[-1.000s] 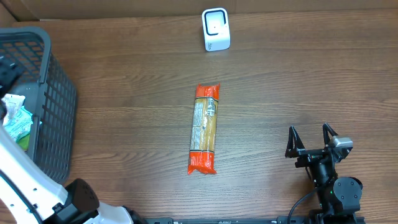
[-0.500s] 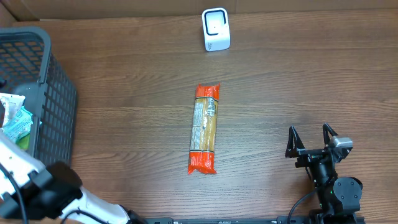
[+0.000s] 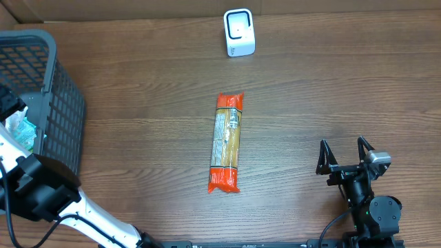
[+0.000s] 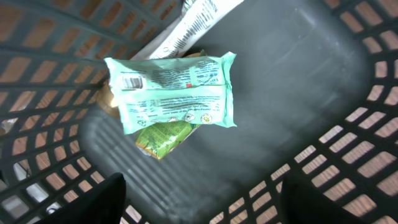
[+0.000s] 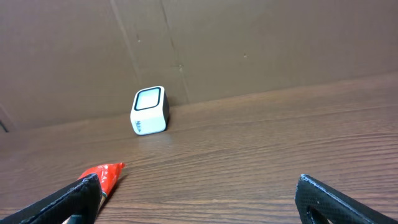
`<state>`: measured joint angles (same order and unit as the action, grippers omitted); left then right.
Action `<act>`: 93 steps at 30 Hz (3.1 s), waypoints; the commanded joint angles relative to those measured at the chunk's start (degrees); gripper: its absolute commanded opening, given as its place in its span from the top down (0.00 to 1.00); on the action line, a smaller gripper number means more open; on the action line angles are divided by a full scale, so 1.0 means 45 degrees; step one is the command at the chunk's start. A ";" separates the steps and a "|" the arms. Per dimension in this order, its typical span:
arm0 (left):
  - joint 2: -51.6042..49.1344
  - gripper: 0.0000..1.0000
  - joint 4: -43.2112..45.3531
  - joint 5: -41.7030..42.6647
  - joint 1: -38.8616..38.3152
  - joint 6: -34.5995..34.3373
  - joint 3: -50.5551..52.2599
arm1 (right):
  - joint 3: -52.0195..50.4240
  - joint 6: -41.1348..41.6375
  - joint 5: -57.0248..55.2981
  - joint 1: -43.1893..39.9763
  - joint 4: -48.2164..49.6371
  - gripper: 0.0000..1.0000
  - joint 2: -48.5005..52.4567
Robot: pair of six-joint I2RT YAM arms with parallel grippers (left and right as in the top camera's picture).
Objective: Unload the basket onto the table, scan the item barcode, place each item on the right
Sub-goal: 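Return the left gripper to the basket and grasp the mint-green snack pack, then carry the mint-green pack out and set it beside the spaghetti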
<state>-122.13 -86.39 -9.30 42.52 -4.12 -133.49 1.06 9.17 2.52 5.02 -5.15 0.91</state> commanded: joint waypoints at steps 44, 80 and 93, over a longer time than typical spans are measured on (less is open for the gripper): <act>-0.2798 0.14 0.3075 -0.2725 -0.0015 0.2297 0.2754 | -0.0117 -0.0015 -0.0121 0.0078 0.0087 0.00 -0.0087; 0.3696 0.96 0.2365 -0.1001 -0.1447 -0.1200 -0.0476 | -0.0117 -0.0015 -0.0121 0.0078 0.0087 0.00 -0.0087; 0.5532 0.96 0.0811 0.1020 -0.9369 -0.1180 0.0340 | -0.0117 -0.0015 -0.0121 0.0078 0.0087 0.00 -0.0087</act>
<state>-95.88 -81.93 -5.45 9.32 -8.91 -134.56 1.06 9.19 2.52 5.04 -5.19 0.91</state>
